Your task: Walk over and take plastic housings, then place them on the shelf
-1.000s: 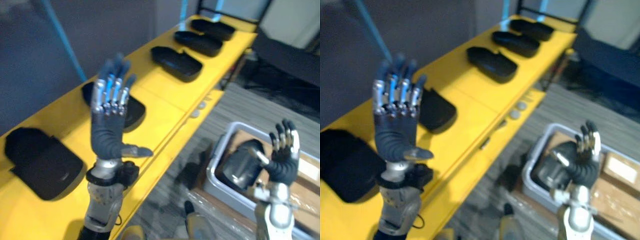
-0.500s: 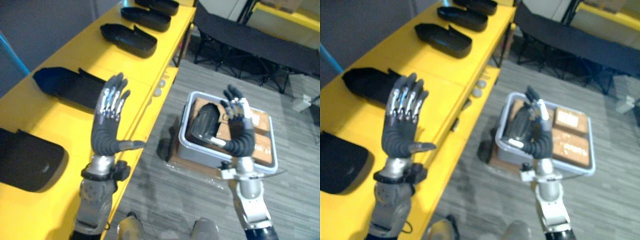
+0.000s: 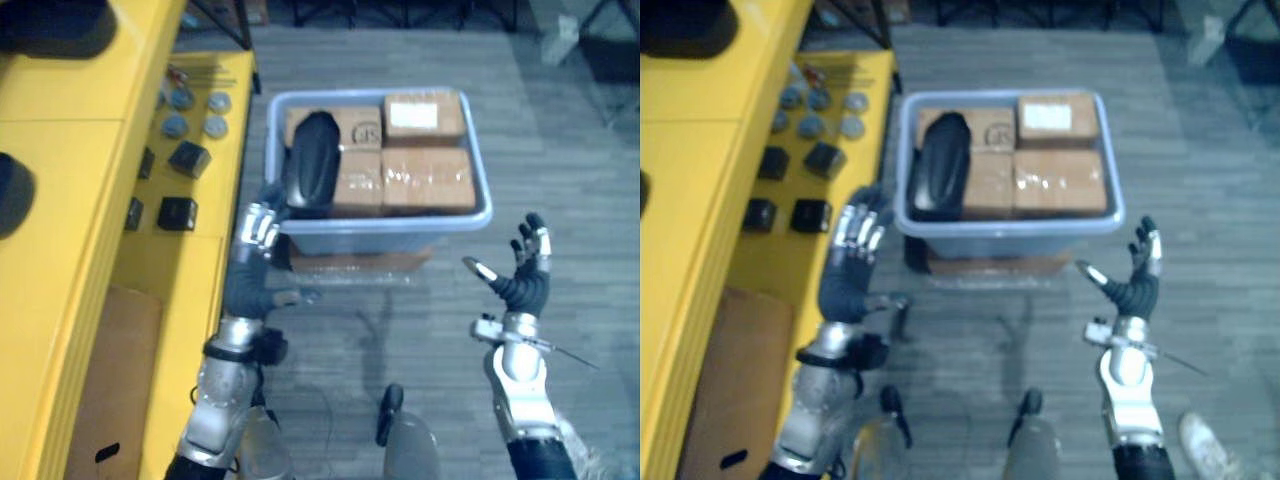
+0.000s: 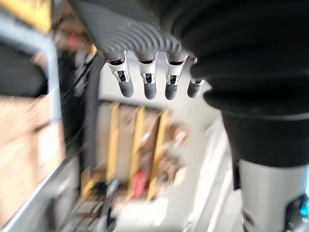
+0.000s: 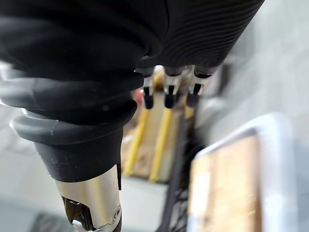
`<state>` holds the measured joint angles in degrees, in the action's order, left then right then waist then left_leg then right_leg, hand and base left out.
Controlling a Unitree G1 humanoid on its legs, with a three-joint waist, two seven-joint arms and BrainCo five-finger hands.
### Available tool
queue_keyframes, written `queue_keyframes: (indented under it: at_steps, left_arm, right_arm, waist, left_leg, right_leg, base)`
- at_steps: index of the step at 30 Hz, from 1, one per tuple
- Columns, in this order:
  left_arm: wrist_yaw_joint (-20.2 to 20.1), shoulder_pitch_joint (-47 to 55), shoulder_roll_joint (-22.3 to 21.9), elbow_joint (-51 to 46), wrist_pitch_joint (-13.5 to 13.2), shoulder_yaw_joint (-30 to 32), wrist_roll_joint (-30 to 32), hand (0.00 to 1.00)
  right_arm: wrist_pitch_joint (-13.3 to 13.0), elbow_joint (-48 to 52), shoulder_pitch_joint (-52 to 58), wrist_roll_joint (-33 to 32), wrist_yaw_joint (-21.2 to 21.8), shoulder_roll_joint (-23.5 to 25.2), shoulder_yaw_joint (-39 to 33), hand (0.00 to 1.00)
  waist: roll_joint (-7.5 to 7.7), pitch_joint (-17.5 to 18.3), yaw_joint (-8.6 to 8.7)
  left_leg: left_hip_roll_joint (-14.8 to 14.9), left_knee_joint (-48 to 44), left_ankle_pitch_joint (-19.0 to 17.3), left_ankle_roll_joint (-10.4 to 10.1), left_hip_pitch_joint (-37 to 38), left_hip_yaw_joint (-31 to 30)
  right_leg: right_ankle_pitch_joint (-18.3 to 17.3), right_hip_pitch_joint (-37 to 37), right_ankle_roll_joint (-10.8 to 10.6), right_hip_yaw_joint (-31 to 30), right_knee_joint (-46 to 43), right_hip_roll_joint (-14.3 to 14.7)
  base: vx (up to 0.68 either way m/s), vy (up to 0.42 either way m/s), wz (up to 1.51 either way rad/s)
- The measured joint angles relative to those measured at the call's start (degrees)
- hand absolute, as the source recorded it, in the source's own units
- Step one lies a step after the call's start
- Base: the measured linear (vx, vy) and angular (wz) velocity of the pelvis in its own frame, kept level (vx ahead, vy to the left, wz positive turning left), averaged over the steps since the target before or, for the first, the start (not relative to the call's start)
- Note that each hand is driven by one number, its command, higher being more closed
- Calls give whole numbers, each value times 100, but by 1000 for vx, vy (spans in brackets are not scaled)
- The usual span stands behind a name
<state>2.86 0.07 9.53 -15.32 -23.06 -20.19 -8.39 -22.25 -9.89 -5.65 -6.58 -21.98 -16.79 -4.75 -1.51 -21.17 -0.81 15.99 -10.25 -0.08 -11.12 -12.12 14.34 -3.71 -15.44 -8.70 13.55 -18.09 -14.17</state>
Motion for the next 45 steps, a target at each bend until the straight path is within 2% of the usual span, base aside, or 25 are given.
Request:
queue_keyframes:
  at_steps: [3, 6, 7, 8, 10, 12, 13, 15, 17, 20, 22, 23, 27, 28, 29, 33, 36, 40, 45]
  left_arm:
    - [-180, -203, 28, 690, 372, -344, -8, 0]
    - [-346, -574, 51, 1681, 1022, -622, 51, 0]
    - [-345, -592, 53, 1841, 1139, -645, 82, 0]
    - [-305, -652, 53, 2273, 1378, -657, 226, 0]
    - [-20, -727, 47, 3242, 1589, -555, 631, 0]
    - [276, -695, 59, 3895, 1683, -276, 748, 0]
    - [504, -664, 57, 4307, 1686, -19, 854, 0]
    - [807, -631, 56, 4885, 1606, 329, 841, 0]
    - [1052, -583, 70, 5473, 1398, 676, 818, 0]
    - [1199, -466, 17, 6124, 1063, 997, 338, 0]
    - [1195, -391, -25, 6538, 871, 1108, 147, 0]
    - [1195, -391, -25, 6538, 871, 1108, 147, 0]
    - [820, 77, -171, 6997, 633, 1271, -265, 0]
    - [710, 117, -183, 7074, 584, 1257, -313, 0]
    - [593, 126, -229, 7125, 542, 1227, -515, 0]
    - [241, 239, -290, 7238, 337, 1203, -972, 0]
    - [42, 247, -286, 7282, 204, 1092, -1190, 0]
    - [-85, 263, -298, 7281, 181, 984, -1352, 0]
    - [-197, 297, -309, 7296, 159, 842, -1546, 0]
  right_arm:
    - [33, -157, -488, -171, -69, -27, 22, 0]
    - [381, -827, -1645, -389, -82, -153, 34, 0]
    - [463, -972, -1853, -396, -83, -167, 34, 0]
    - [582, -1294, -2212, -409, -77, -246, 46, 0]
    - [714, -1875, -2844, -626, -39, -500, 238, 0]
    - [738, -2163, -3257, -766, 25, -610, 280, 0]
    - [751, -2371, -3497, -1032, 136, -653, 278, 0]
    - [787, -2791, -3881, -1256, 203, -781, 306, 0]
    - [916, -3199, -4346, -1355, 188, -997, 503, 0]
    - [943, -3652, -4947, -1528, 131, -1284, 674, 0]
    - [967, -3916, -5335, -1643, 25, -1497, 686, 0]
    - [967, -3916, -5335, -1643, 25, -1497, 686, 0]
    - [1298, -4587, -5905, -1634, -450, -1801, 1049, 0]
    - [1376, -4809, -6042, -1637, -630, -1971, 1110, 0]
    - [1385, -4978, -6164, -1641, -796, -2147, 1116, 0]
    - [1391, -5221, -6519, -1744, -1142, -2338, 1157, 0]
    - [1629, -5401, -6694, -1750, -1453, -2615, 1169, 0]
    - [1781, -5606, -6798, -1851, -1657, -2785, 1296, 0]
    - [2075, -5733, -6902, -1863, -1538, -2934, 1403, 0]
  waist:
    - [-8, -48, -4]
    - [51, -187, -45]
    - [55, -207, -67]
    - [62, -265, -166]
    - [27, -354, -285]
    - [25, -425, -365]
    - [29, -447, -460]
    - [22, -453, -627]
    - [-8, -542, -820]
    - [-142, -641, -947]
    - [-269, -770, -1151]
    - [-269, -770, -1151]
    - [-302, -848, -1378]
    - [-363, -884, -1435]
    - [-461, -932, -1461]
    - [-542, -959, -1561]
    - [-602, -973, -1621]
    - [-665, -968, -1747]
    - [-745, -944, -1801]
  left_leg:
    - [-220, 196, 70, 0, -92, -335]
    - [-355, 209, 186, 17, -322, -546]
    - [-375, 206, 194, 16, -360, -571]
    - [-433, 202, 226, 50, -402, -602]
    - [-556, 175, 245, 76, -510, -777]
    - [-622, 172, 273, 109, -636, -937]
    - [-653, 170, 286, 115, -706, -1032]
    - [-706, 170, 307, 132, -791, -1125]
    - [-763, 167, 312, 139, -838, -1188]
    - [-848, 173, 385, 173, -1056, -1413]
    - [-887, 174, 400, 178, -1150, -1487]
    - [-887, 174, 400, 178, -1150, -1487]
    - [-954, 165, 422, 195, -1395, -1681]
    - [-987, 165, 422, 195, -1425, -1773]
    - [-1034, 163, 423, 196, -1431, -1852]
    - [-1094, 156, 423, 197, -1481, -1917]
    - [-1120, 132, 422, 196, -1603, -2176]
    - [-1137, 86, 422, 196, -1678, -2177]
    - [-1160, 29, 421, 196, -1823, -2238]
  right_leg:
    - [12, -194, -13, -24, -82, -93]
    - [209, -264, -60, 38, 61, -177]
    - [239, -263, -70, 50, 100, -189]
    - [304, -256, -99, 64, 182, -232]
    - [368, -251, -154, 94, 241, -330]
    - [392, -251, -161, 229, 271, -382]
    - [393, -252, -161, 302, 273, -409]
    - [394, -256, -163, 387, 272, -461]
    - [408, -250, -187, 416, 279, -509]
    - [434, -248, -220, 663, 350, -561]
    - [475, -260, -241, 714, 422, -576]
    - [475, -260, -241, 714, 422, -576]
    - [524, -335, -268, 885, 532, -604]
    - [528, -312, -274, 963, 535, -626]
    - [528, -245, -275, 1034, 535, -657]
    - [533, -268, -286, 1049, 553, -707]
    - [532, -279, -286, 1187, 555, -698]
    - [532, -345, -287, 1181, 548, -715]
    - [533, -448, -291, 1201, 536, -723]
  base:
    - [-78, -33, 6]
    - [-45, 7, 21]
    - [-10, 19, 18]
    - [-4, 35, 11]
    - [-16, 48, 23]
    - [-6, 36, 36]
    - [-1, 21, 32]
    - [0, 26, 28]
    - [-28, 27, 20]
    - [-31, 30, 36]
    - [-23, 25, 15]
    - [-5, 18, 14]
    - [36, 6, 15]
    - [41, 11, 29]
    - [43, 21, 29]
    - [19, 5, 8]
    - [-2, -7, 15]
    - [-8, 3, 0]
    - [-23, 8, 1]
